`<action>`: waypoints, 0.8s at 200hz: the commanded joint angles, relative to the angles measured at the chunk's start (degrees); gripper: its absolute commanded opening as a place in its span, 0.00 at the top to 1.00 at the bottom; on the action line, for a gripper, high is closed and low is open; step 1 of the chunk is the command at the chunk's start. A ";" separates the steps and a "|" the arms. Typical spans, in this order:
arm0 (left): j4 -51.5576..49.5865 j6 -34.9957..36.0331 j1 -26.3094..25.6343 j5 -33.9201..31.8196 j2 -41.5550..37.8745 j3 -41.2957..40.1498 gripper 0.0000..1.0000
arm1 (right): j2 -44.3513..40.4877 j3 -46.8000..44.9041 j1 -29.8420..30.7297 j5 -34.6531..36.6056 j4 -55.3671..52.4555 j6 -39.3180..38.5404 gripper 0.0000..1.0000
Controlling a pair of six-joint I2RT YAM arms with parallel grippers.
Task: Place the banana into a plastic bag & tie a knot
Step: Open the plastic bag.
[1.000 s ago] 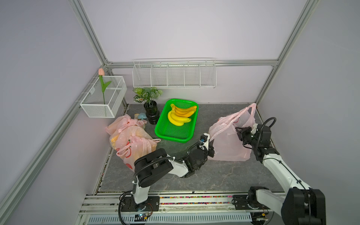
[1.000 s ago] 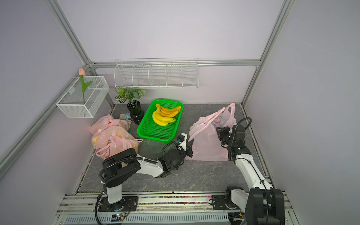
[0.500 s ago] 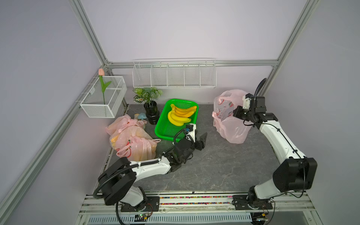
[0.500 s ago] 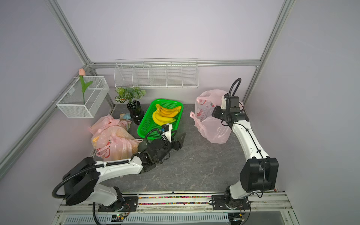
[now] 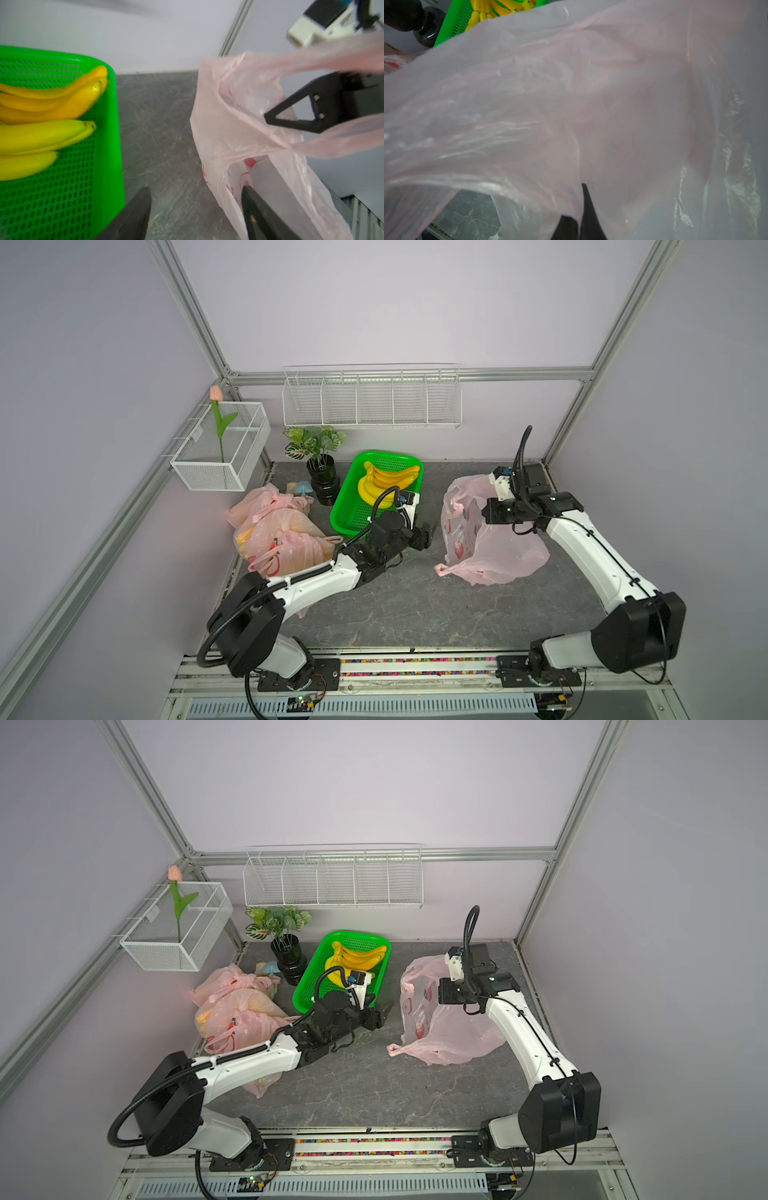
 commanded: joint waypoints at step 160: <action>5.29 -13.38 0.71 -2.48 12.98 2.70 1.00 | -21.21 -12.52 -10.82 -4.35 4.84 7.45 0.93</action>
